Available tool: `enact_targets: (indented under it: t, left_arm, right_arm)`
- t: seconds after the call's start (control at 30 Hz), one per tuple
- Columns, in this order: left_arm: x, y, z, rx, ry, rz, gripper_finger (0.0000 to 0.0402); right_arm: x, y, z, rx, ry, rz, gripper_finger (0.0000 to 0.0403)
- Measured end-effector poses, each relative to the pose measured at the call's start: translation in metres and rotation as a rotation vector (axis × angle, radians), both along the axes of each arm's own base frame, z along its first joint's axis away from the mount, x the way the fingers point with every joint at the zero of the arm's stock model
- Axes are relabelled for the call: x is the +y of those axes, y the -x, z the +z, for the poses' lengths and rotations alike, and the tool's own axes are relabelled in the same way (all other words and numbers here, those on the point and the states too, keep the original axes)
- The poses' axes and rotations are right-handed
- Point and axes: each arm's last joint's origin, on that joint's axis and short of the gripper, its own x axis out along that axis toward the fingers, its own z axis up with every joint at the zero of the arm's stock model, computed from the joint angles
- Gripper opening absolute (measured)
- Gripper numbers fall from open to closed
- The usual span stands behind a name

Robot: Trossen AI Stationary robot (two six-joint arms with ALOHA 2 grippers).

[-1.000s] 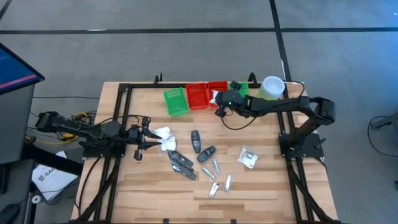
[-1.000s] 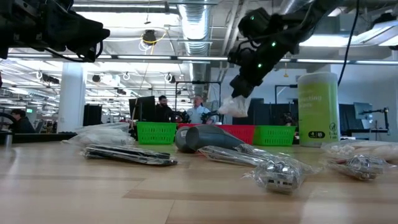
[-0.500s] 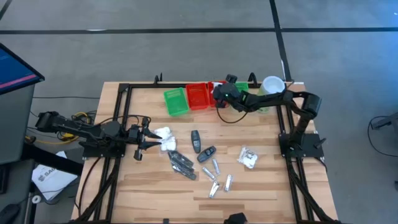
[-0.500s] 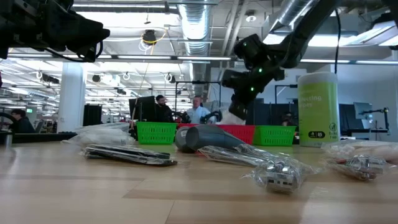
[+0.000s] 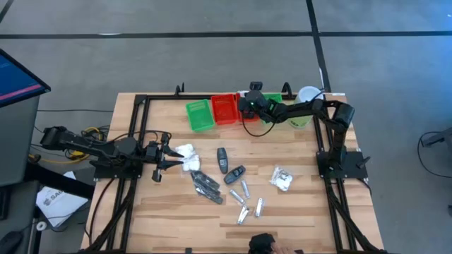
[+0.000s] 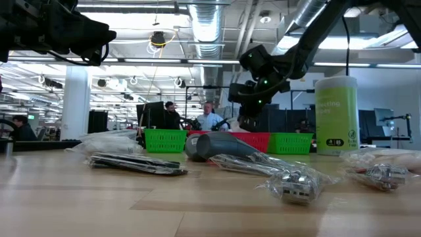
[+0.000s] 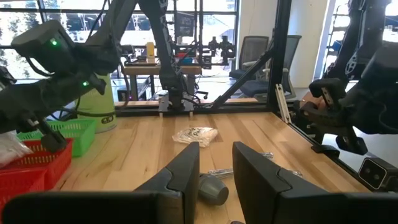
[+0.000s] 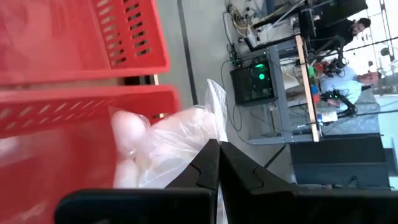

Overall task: Pick & Place Travel size toiletries
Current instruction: Put the white cotton pack into the right red bin

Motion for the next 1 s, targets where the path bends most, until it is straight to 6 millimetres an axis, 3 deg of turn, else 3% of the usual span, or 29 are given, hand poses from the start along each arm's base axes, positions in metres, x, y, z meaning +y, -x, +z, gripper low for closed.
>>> enact_targets:
  t: [0.47,1.0]
  left_arm:
    - [0.000,0.000,0.000,0.000,0.000,0.000,0.0087]
    - [0.000,0.000,0.000,0.000,0.000,0.000,0.0087]
  right_arm:
    - [-0.011,0.006,0.000,-0.033,-0.036,0.008,0.0005]
    - [-0.019,0.010,0.001,-0.066,-0.047,0.006,0.0096]
